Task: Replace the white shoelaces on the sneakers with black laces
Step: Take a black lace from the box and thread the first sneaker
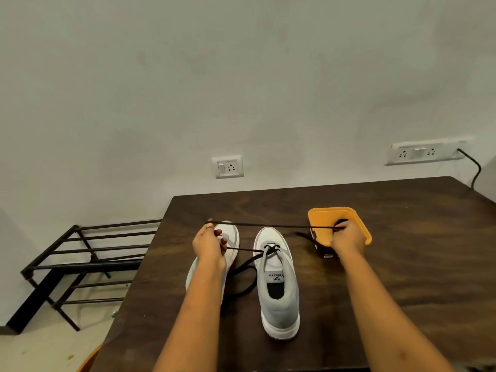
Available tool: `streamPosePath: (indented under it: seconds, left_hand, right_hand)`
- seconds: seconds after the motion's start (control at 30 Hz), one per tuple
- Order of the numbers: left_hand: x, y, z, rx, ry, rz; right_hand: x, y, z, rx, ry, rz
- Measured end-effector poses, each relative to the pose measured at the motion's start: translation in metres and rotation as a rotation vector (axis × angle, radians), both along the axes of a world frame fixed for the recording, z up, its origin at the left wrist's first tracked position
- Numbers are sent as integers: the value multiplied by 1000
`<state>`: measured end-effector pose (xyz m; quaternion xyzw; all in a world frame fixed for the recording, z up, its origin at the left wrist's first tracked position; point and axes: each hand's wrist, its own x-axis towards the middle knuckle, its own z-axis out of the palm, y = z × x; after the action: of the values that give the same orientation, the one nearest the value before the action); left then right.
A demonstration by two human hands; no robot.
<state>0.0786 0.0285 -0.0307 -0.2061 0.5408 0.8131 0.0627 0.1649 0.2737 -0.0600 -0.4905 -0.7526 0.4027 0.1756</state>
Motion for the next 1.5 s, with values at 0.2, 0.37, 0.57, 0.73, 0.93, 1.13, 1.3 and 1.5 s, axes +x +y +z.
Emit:
streamPosePath:
  seconds: [0.2,0.37,0.57,0.73,0.93,1.13,1.3,1.5]
  left_hand:
    - [12,-10,23,-494,-146,-894]
    - [10,16,55,-1199,347,-1113]
    - [12,61,38,-658,468,-777]
    - [1,50,20,-819,494,-813]
    - [-26,10,16,-1181,452,-756]
    - [-30,3,5,-1608,199,-774]
    - [-5,37,3,-1045,631,-769]
    - [8,60,-13,-750,566,-817]
  right_hand:
    - [-2,-9,6,-80,191,218]
    - [-21,-55,32,18,212,677]
    - [-30,-79,60,182,306,826]
    - [-28,-58,54,277,189,879]
    - [-18,-33,32,297,11,828]
    - [-19,-33,19,350,-64,719]
    - [-28,-52,20,413,-68,836]
    - [-29,-65,11,239,169,782]
